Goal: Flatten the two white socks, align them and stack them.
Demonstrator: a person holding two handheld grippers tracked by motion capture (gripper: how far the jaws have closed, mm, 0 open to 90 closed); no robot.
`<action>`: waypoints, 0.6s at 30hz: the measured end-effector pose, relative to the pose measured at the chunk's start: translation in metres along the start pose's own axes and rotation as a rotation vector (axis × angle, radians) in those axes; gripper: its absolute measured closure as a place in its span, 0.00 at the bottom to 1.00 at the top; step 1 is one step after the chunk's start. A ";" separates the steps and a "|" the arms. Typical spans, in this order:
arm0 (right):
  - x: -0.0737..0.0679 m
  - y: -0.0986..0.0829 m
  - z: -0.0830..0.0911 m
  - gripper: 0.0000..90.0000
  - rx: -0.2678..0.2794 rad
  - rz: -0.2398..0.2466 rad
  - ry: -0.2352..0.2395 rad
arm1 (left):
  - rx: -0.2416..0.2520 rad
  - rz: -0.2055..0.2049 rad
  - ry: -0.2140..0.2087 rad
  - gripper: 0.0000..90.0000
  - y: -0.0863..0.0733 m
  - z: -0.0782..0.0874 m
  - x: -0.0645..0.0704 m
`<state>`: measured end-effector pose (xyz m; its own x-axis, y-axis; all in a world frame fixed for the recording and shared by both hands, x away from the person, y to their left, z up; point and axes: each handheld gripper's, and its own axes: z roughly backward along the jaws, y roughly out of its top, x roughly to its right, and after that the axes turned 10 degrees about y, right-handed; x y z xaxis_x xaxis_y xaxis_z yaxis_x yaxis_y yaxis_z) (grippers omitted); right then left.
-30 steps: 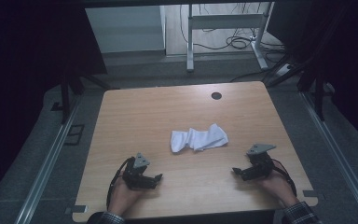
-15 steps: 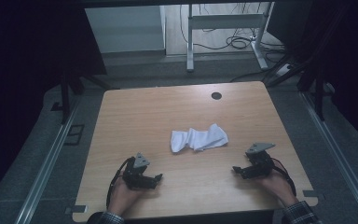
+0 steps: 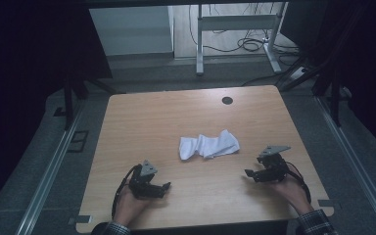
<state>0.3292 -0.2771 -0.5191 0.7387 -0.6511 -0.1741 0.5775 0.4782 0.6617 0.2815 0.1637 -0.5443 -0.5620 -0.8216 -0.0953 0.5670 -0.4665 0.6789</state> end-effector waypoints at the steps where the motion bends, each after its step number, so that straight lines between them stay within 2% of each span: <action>1: 0.001 0.002 0.001 0.28 0.003 -0.004 0.002 | 0.000 0.001 0.000 0.12 0.000 0.000 0.000; 7: 0.007 0.009 0.001 0.34 0.020 -0.039 0.020 | 0.000 0.001 0.000 0.12 0.000 0.000 0.000; 14: 0.008 0.030 -0.001 0.39 0.018 -0.009 -0.002 | 0.000 0.001 0.000 0.12 0.000 0.000 0.000; 18: 0.014 0.045 -0.002 0.46 0.032 -0.025 0.007 | 0.000 0.001 0.000 0.12 0.000 0.000 0.000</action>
<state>0.3662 -0.2629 -0.4932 0.7264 -0.6588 -0.1959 0.5847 0.4424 0.6800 0.2814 0.1636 -0.5443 -0.5614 -0.8221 -0.0948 0.5674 -0.4658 0.6790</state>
